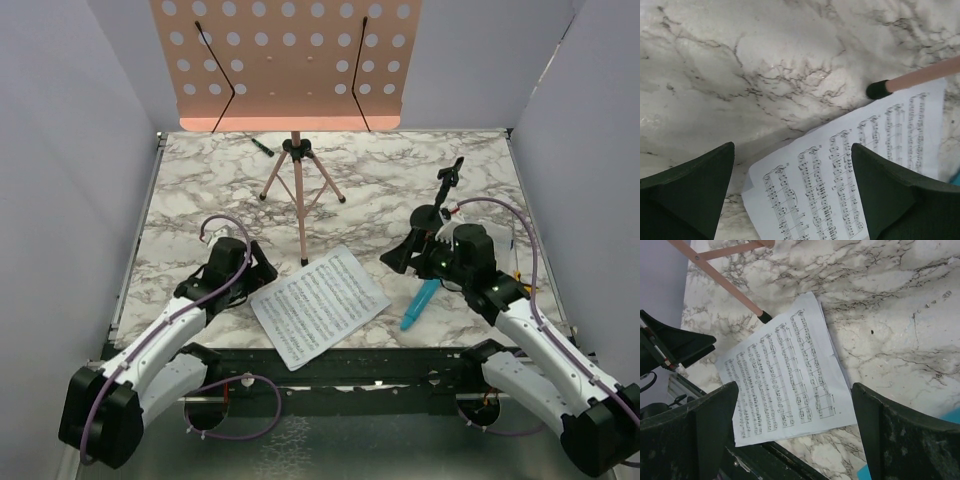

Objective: Set up the instrument practice props

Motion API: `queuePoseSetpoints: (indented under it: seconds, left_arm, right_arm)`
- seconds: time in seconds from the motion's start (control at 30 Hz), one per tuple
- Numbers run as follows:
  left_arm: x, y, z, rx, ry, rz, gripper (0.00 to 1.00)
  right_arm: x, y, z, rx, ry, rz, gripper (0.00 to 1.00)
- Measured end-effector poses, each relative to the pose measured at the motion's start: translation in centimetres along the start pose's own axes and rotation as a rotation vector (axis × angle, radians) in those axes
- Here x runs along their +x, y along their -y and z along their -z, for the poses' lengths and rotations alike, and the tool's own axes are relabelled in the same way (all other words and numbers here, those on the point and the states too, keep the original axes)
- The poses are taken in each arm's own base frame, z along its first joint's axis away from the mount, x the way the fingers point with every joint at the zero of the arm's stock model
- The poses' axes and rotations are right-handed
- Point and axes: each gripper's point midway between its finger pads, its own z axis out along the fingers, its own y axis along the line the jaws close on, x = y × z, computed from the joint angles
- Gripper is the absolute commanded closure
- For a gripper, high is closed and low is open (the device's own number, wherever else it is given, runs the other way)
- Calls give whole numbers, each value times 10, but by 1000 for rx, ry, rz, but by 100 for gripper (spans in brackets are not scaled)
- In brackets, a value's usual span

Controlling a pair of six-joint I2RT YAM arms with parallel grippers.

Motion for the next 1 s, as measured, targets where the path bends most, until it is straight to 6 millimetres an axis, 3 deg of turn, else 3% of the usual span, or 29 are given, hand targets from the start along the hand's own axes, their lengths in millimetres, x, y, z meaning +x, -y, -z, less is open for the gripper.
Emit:
queuePoseSetpoints:
  seconds: [0.27, 0.6, 0.83, 1.0]
  left_arm:
    - [18, -40, -17, -312, -161, -20, 1]
    - [28, -43, -18, -341, -255, -67, 6]
    - [35, -32, -14, -285, -297, -51, 23]
    - [45, -22, -9, -220, -349, -49, 52]
  right_arm:
    - [17, 18, -17, 66, -88, -28, 0]
    - [19, 21, -22, 76, -104, -27, 0]
    - [16, 20, -26, 79, -110, -20, 0]
    - [13, 19, -26, 75, -104, -17, 0]
